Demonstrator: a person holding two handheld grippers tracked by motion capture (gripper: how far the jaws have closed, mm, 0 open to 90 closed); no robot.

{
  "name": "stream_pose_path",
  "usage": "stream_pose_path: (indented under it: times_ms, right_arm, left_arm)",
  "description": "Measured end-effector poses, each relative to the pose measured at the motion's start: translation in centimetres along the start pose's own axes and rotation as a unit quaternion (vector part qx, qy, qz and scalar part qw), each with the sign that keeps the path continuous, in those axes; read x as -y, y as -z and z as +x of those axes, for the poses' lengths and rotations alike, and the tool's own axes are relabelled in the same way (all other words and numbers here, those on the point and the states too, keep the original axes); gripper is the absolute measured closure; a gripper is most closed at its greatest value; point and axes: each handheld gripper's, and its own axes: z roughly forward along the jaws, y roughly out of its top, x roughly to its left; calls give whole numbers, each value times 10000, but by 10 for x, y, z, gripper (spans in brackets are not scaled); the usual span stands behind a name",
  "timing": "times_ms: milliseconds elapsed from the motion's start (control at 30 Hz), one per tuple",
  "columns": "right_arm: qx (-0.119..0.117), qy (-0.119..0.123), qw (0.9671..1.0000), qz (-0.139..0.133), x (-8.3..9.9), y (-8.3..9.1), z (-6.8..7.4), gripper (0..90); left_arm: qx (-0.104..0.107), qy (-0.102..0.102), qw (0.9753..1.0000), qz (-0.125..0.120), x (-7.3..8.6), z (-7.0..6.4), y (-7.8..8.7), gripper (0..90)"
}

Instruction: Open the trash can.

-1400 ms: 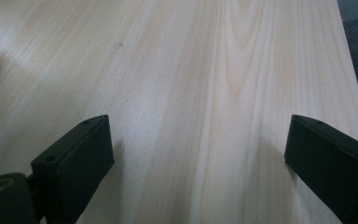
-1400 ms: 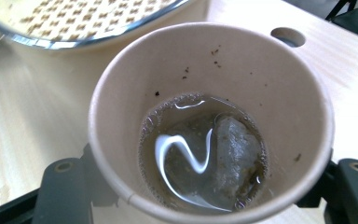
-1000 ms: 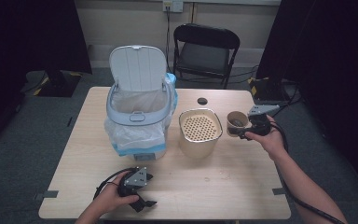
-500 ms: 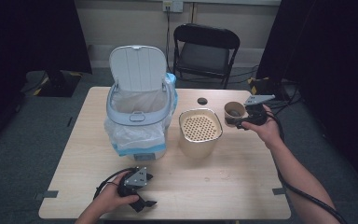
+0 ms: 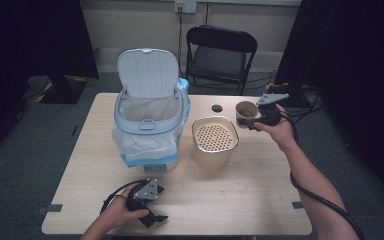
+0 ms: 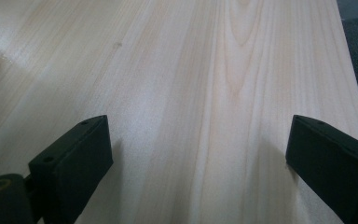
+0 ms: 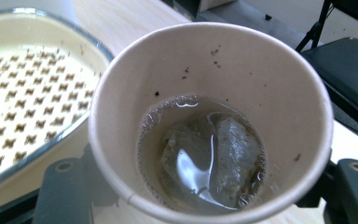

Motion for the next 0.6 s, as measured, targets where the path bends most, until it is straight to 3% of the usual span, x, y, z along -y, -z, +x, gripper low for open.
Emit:
stream_pose_path:
  times_ms: [600]
  right_arm:
    - [100, 290, 9995, -6, -24, -15, -3, 290]
  left_arm:
    - [30, -4, 10000, 16, 0, 0, 0, 56]
